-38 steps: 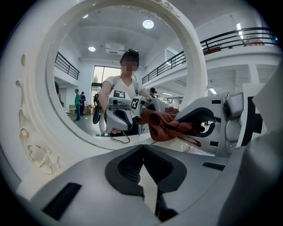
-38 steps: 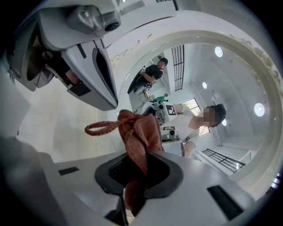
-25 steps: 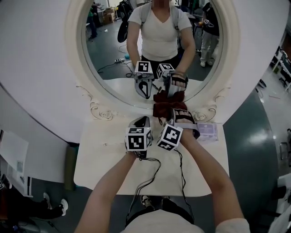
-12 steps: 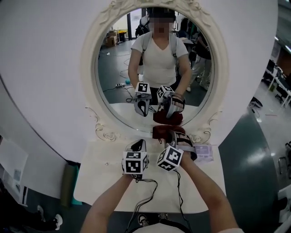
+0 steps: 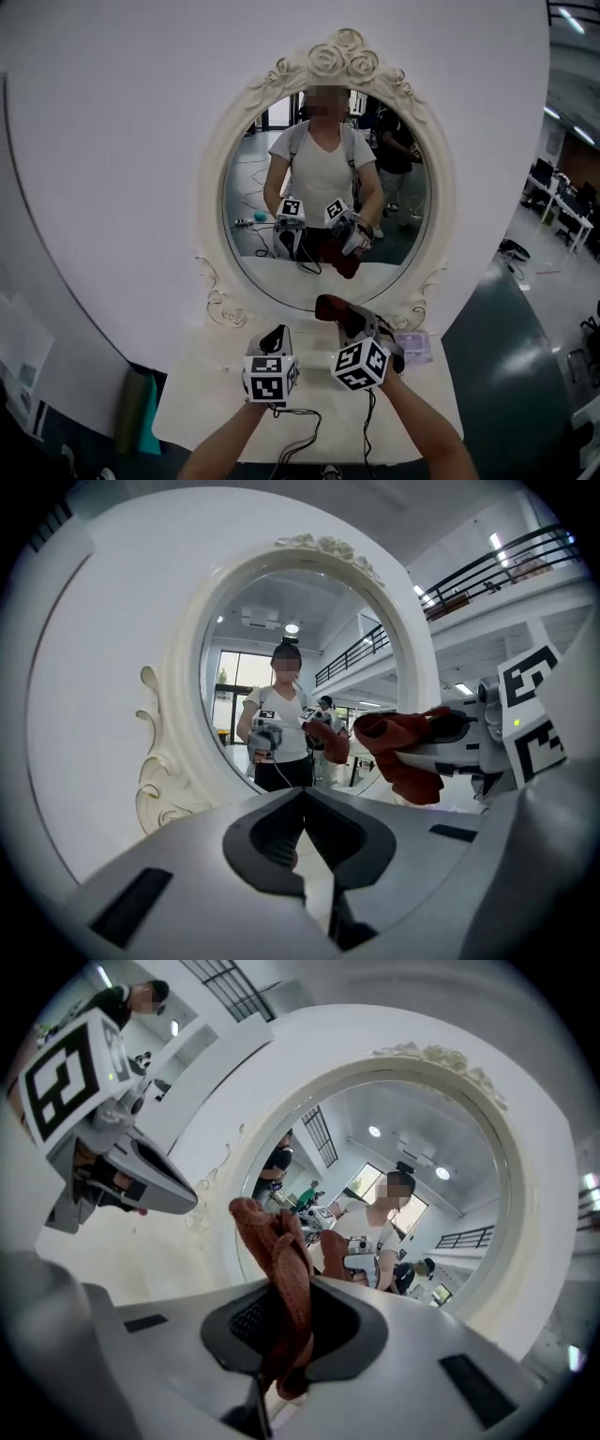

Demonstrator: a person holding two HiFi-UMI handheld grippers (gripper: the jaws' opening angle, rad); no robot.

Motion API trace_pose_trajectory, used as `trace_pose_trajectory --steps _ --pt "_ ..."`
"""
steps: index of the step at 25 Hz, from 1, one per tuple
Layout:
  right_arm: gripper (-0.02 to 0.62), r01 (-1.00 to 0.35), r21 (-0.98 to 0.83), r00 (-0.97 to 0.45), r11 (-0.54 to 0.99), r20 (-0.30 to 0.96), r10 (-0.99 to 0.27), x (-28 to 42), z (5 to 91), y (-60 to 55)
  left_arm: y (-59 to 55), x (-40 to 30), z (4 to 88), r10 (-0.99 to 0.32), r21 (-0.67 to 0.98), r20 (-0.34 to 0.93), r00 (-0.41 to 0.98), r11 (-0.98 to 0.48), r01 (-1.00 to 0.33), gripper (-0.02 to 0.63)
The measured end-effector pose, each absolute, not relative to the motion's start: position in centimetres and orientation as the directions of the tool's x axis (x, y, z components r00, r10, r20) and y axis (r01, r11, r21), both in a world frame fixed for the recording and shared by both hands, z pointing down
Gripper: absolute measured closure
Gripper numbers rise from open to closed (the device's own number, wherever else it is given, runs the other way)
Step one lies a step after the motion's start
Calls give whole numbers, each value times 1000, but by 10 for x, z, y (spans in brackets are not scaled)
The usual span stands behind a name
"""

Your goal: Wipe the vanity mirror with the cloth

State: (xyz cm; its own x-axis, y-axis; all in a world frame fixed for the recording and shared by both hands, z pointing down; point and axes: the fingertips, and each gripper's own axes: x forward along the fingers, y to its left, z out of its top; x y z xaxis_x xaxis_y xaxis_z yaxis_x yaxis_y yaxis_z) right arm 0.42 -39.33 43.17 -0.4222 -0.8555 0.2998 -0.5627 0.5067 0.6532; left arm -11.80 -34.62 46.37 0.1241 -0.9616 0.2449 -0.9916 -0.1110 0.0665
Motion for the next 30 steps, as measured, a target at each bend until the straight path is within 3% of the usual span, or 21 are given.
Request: trace_pose_trajectory --steps 10,30 --pt "534 -802 278 -447 529 310 -839 34 454 -329 -297 -110 474 -958 105 232 171 -150 -983 595" --pt "534 -856 17 -484 517 328 -811 91 509 -270 -244 -55 506 -941 125 302 151 -118 -985 595"
